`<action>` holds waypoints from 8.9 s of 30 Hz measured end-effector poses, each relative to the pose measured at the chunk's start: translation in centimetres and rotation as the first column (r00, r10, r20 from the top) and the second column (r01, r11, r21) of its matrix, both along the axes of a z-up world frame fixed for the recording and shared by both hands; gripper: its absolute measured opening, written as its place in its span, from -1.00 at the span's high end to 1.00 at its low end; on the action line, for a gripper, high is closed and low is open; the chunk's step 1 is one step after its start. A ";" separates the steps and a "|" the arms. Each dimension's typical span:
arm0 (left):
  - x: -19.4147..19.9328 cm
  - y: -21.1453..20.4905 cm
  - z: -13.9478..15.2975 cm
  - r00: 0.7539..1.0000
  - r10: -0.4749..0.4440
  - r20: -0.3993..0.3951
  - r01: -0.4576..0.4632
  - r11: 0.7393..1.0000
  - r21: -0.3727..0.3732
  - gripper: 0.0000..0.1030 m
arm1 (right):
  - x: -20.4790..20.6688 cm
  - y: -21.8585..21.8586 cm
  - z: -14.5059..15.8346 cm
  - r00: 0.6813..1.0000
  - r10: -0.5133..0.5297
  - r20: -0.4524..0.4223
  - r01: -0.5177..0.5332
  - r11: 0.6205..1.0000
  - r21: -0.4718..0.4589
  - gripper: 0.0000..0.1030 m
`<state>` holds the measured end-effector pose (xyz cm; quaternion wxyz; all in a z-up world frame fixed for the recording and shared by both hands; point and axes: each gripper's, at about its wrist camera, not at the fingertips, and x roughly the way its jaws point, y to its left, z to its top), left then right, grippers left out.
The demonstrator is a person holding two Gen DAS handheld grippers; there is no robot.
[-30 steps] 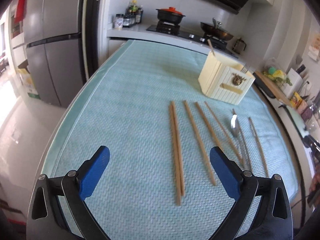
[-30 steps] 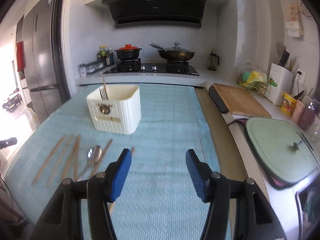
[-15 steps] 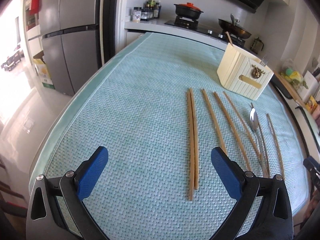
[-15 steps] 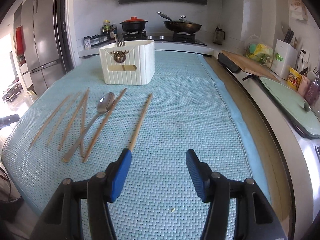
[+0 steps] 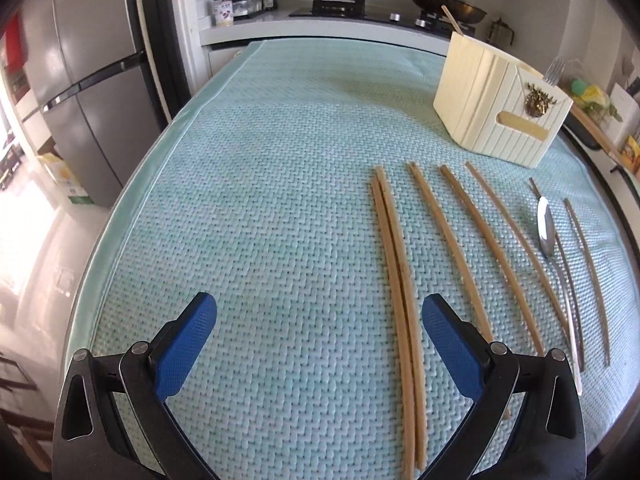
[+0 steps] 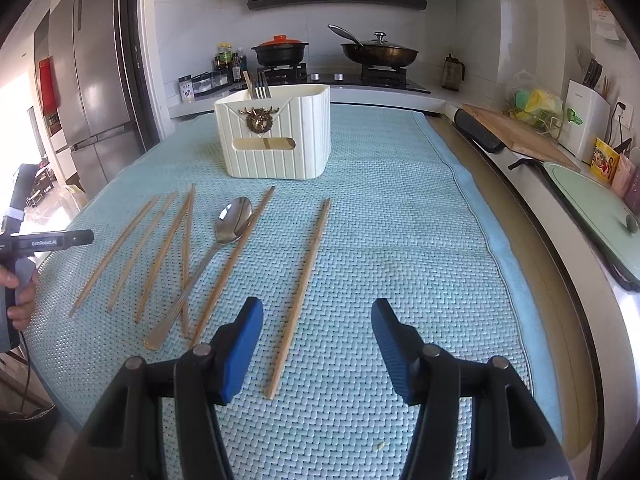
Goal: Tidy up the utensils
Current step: 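Move both tools back over the remaining wooden chopsticks, then close the left tool on a chopstick while the right tool grasps another chopstick, then lift and carry both held chopsticks upright over the cream holder, then open the left tool into the holder while the right tool releases its chopstick, then withdraw both tools back over the remaining chopsticks and spoon, then lower the left tool onto a wooden chopstick and close it while the right tool grasps another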
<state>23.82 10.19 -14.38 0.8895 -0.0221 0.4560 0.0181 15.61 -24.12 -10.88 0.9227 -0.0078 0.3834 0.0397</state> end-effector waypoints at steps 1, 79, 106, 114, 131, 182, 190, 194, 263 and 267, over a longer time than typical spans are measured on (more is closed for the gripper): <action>0.4 -0.1 -0.2 1.000 -0.005 -0.008 0.005 1.000 0.005 -0.98 | 0.1 0.1 0.0 1.000 0.001 -0.001 -0.001 1.000 0.003 -0.12; -4.6 -1.1 17.0 0.903 -0.162 0.399 0.283 0.921 -0.267 0.94 | 3.4 -0.4 12.1 0.960 0.100 0.261 -0.158 0.965 0.209 0.87; 3.1 -4.3 26.1 0.809 -0.200 0.553 0.388 0.888 -0.247 0.94 | 9.0 -1.1 22.0 0.867 0.109 0.486 -0.169 0.982 0.082 0.88; 8.8 -6.2 27.4 0.789 -0.185 0.586 0.362 0.910 -0.200 0.94 | 14.3 -0.9 23.9 0.838 0.099 0.536 -0.159 0.985 0.066 0.88; 20.2 -7.8 17.6 0.918 -0.160 0.363 0.264 0.929 -0.260 0.94 | 29.7 1.6 14.6 0.943 0.151 0.295 -0.203 0.967 0.154 0.88; -9.9 -7.1 3.3 0.994 -0.026 0.110 0.031 0.999 -0.045 -0.99 | -3.8 0.3 2.0 0.983 0.005 0.186 0.002 0.999 -0.036 -0.33; -10.7 -4.6 2.7 0.992 0.045 0.121 -0.036 0.997 -0.074 -0.99 | -3.2 2.5 1.1 0.988 0.050 0.148 -0.045 0.998 -0.037 -0.33; -10.7 -4.3 2.4 0.991 0.049 0.121 -0.040 0.997 -0.069 -0.99 | -3.3 3.0 0.6 0.988 0.065 0.139 -0.060 0.997 -0.039 -0.33; 5.8 -2.1 -2.0 0.996 -0.017 -0.091 0.023 0.997 0.071 -0.98 | 11.1 1.2 -5.4 0.971 0.046 -0.234 -0.048 0.999 -0.001 0.79; 7.8 -1.7 -2.1 0.994 -0.047 -0.103 0.051 0.998 0.034 -0.97 | 12.9 0.6 -5.4 0.967 0.058 -0.247 -0.061 0.998 -0.007 0.65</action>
